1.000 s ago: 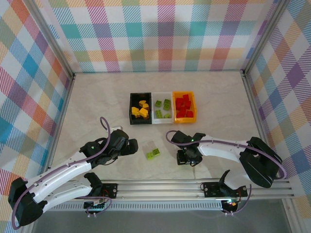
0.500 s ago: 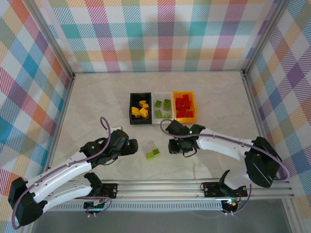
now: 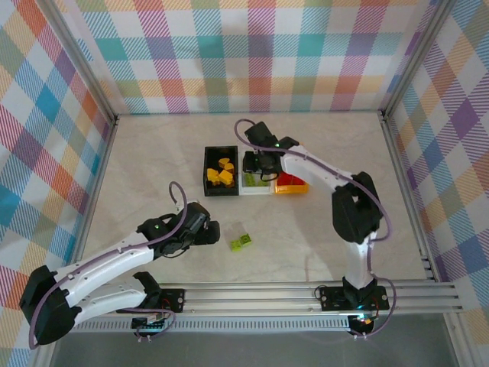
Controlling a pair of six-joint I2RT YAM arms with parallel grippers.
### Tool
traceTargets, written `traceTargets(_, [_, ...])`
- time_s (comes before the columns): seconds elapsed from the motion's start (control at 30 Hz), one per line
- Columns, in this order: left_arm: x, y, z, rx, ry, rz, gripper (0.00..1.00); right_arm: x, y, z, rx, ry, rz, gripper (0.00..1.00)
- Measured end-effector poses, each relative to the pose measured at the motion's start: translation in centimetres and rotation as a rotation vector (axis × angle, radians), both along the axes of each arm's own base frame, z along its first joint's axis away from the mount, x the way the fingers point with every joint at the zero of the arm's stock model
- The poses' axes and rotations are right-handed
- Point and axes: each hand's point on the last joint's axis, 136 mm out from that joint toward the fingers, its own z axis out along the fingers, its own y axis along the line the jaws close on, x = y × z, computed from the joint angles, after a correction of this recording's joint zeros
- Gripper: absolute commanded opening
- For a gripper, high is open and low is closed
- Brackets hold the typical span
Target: Sort the legos into containers by color
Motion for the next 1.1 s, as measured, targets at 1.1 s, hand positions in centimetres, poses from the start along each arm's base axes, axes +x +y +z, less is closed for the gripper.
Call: traceTargets(1.1, [-2.3, -11.2, -5.5, 0.138, 0.133, -0.463, 0.77, -3.4, -5.3, 1.1, 0.025, 0.0, -0.053, 0.77])
